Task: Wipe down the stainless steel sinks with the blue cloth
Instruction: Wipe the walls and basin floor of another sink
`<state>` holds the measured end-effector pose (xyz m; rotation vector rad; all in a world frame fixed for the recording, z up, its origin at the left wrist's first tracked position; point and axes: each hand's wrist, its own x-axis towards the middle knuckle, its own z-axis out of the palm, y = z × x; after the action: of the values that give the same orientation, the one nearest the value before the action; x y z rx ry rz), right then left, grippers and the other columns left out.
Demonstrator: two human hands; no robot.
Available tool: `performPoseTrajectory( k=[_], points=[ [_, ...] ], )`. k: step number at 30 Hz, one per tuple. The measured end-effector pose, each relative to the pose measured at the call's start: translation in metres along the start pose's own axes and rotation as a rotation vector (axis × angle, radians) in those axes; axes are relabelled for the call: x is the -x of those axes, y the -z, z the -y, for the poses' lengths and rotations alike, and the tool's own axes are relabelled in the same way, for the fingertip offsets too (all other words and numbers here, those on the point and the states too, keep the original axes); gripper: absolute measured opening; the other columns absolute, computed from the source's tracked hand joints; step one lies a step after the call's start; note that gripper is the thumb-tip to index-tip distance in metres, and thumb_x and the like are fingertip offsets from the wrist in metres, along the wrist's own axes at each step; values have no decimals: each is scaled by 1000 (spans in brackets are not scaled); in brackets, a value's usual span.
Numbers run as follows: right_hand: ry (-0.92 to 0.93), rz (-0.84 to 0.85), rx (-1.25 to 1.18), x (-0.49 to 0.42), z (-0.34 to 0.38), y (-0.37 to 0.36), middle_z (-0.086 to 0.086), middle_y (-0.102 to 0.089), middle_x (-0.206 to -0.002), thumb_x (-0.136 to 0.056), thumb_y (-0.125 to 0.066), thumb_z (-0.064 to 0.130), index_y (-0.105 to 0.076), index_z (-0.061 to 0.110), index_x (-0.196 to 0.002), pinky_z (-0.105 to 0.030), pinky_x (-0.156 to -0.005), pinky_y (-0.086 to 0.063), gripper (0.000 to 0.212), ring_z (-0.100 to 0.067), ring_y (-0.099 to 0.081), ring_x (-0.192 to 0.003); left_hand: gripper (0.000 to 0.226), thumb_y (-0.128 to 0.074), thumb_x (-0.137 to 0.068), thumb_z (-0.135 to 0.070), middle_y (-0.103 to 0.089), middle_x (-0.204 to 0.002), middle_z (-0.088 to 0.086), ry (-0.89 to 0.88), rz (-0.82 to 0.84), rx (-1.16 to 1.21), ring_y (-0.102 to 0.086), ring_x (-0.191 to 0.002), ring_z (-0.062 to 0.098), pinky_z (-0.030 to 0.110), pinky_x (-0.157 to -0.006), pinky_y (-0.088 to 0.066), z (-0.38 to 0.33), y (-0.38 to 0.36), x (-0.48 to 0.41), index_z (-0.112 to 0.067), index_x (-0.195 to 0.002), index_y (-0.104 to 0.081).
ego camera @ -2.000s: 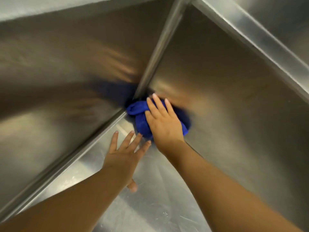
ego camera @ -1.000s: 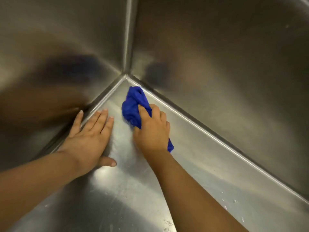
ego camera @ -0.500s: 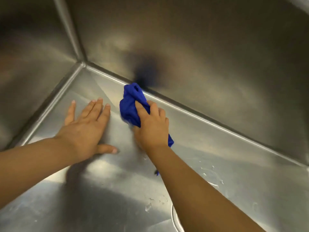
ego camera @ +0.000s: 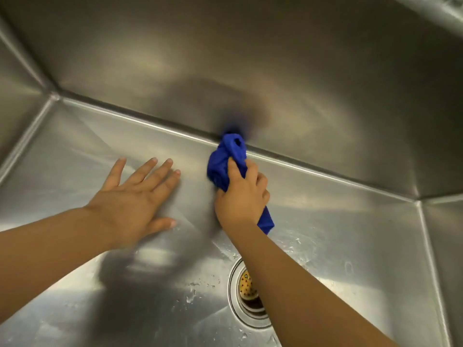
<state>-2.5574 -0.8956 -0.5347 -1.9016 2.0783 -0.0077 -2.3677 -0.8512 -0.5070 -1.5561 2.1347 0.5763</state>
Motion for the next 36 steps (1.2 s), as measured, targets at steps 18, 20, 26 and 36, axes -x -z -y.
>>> performPoseTrajectory(
  k=[18, 20, 26, 36],
  points=[
    [151, 16, -19, -4, -38, 12, -1, -16, -152, -89, -56, 28, -27, 32, -147, -42, -105, -25, 65, -30, -23, -130, 88, 20, -53, -75, 42, -138, -17, -22, -147, 107, 35, -129, 3, 44, -111, 19, -73, -4, -26, -35, -128, 44],
    [267, 37, -39, -9, -39, 14, 0, -21, -150, -88, -56, 24, -29, 32, -146, -40, -104, -24, 64, -28, -23, -130, 89, 18, -54, -77, 41, -138, -18, 2, -158, 147, 33, -130, 2, 45, -113, 15, -81, -8, -28, -34, -129, 42],
    [46, -75, -104, -21, -131, 32, -3, -28, -148, -86, -56, 20, -36, 30, -145, -39, -106, -28, 63, -30, -29, -130, 89, 14, -65, -81, 30, -150, -16, -76, -236, 124, 24, -141, 7, 43, -112, 16, -89, -1, -34, -39, -142, 27],
    [111, -23, -64, -4, -101, 23, 0, -17, -151, -88, -57, 27, -28, 32, -146, -41, -106, -25, 65, -29, -22, -131, 91, 10, -66, -80, 28, -151, -16, -97, -248, 95, 21, -141, 7, 41, -110, 19, -114, 2, -51, -34, -142, 27]
  ],
)
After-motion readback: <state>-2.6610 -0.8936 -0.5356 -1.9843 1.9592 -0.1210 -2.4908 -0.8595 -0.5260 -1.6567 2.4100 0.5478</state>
